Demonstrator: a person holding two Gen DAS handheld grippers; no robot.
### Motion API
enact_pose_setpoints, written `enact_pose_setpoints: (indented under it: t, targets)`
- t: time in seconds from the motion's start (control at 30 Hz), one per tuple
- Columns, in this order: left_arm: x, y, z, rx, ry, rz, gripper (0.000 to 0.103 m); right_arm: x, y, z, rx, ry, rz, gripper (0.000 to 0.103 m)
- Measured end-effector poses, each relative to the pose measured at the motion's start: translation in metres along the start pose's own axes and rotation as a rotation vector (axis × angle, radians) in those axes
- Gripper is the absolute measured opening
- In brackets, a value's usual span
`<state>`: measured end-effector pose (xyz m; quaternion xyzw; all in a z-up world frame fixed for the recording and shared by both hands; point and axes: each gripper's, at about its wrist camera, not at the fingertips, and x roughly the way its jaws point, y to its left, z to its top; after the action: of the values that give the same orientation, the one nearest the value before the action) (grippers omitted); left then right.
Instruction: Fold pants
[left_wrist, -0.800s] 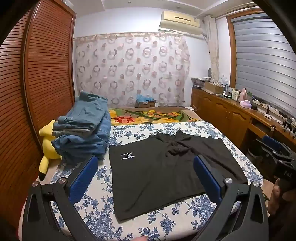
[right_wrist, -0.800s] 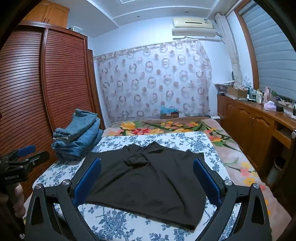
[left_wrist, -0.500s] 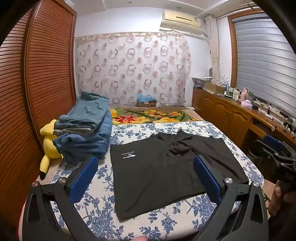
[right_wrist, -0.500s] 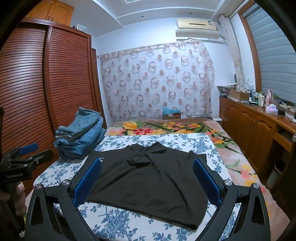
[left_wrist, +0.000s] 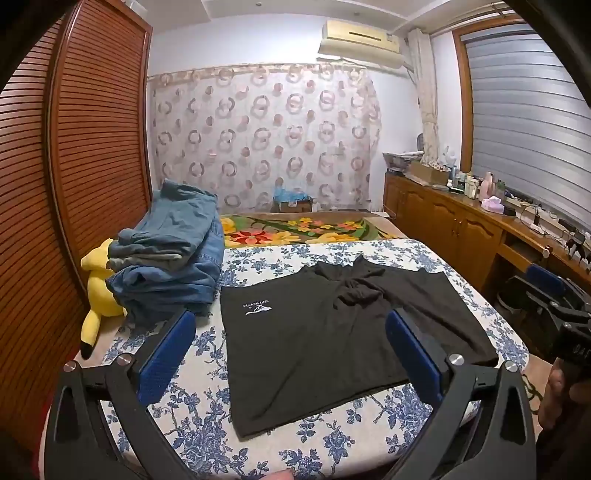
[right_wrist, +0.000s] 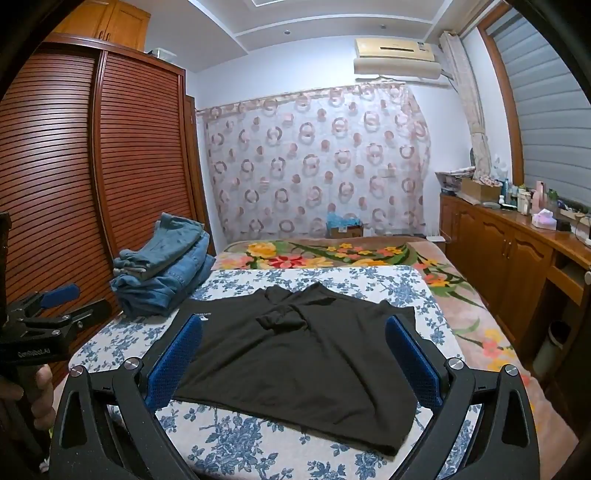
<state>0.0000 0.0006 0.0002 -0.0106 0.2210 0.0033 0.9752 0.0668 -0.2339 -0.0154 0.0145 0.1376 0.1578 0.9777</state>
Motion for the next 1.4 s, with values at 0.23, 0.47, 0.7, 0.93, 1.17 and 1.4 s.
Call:
enact_pose_setpoints:
  t: [0.23,0.47,0.7,0.93,1.17,1.4]
  targets:
    - [0.0001,0.0004,0.0000,0.001,0.002,-0.001,0.103,0.0005,0.0021,-0.0012,-0.002,-0.003,0.002,0.100]
    - [0.0004,0.0007,0.0001,0.000,0.001,0.000,0.103,-0.0002,0.0017,-0.0014,0.002,-0.002,0.003,0.100]
    - [0.0002,0.0000,0.0000,0.003,0.001,0.001,0.103,-0.0003,0.0019,-0.0012,0.001,-0.002,0.002,0.100]
    - [0.0000,-0.0001,0.0000,0.004,0.000,0.003,0.103,-0.0002,0.0005,-0.0013,0.001,-0.002,0.003,0.100]
    - [0.0002,0.0077,-0.0037,0.005,-0.002,0.002,0.103,-0.0002,0.0004,-0.0011,0.002,-0.002,0.004,0.100]
    - [0.0015,0.0052,-0.0012,0.010,-0.005,0.006,0.103,-0.0003,0.0003,-0.0009,0.002,-0.002,0.004,0.100]
